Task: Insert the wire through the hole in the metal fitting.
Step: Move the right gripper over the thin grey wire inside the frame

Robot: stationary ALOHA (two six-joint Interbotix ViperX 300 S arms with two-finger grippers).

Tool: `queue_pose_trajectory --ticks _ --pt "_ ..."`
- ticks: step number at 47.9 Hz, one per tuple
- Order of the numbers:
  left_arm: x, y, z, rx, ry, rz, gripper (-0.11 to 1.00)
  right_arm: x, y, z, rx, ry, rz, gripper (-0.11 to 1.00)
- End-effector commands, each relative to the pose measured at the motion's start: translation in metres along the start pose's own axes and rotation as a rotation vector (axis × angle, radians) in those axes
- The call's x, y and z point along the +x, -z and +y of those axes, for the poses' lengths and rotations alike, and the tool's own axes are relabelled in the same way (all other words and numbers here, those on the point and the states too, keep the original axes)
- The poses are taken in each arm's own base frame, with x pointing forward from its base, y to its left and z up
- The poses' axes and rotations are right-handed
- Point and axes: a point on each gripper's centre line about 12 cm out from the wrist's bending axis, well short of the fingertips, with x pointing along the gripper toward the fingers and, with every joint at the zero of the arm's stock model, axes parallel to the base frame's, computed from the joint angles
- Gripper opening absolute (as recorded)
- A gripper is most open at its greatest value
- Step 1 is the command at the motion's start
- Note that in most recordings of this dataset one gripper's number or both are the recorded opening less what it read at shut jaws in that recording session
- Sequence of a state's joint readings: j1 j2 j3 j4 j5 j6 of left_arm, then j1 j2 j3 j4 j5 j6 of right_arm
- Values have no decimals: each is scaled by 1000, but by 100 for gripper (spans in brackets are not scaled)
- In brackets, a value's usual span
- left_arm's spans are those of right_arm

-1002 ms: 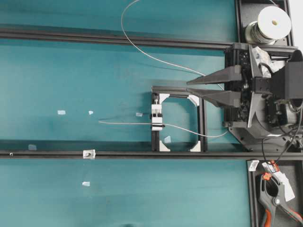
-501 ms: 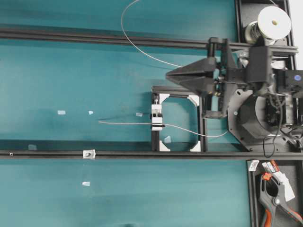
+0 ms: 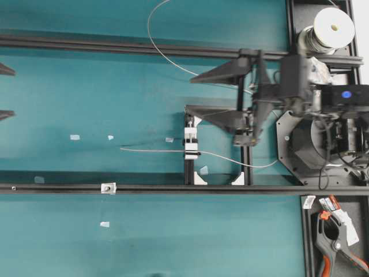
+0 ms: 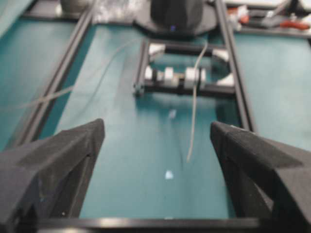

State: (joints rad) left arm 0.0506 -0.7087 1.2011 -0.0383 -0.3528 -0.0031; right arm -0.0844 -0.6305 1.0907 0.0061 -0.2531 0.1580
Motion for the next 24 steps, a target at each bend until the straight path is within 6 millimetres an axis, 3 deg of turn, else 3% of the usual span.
queue_pose_trajectory --ticks 1,12,24 --pt "12 5 1 -1 -7 12 77 10 -5 0 43 4 -1 78" --pt "27 36 4 13 -16 72 77 33 11 7 108 -11 88 77" --pt "39 55 5 14 -20 87 77 56 25 17 101 -31 157 77"
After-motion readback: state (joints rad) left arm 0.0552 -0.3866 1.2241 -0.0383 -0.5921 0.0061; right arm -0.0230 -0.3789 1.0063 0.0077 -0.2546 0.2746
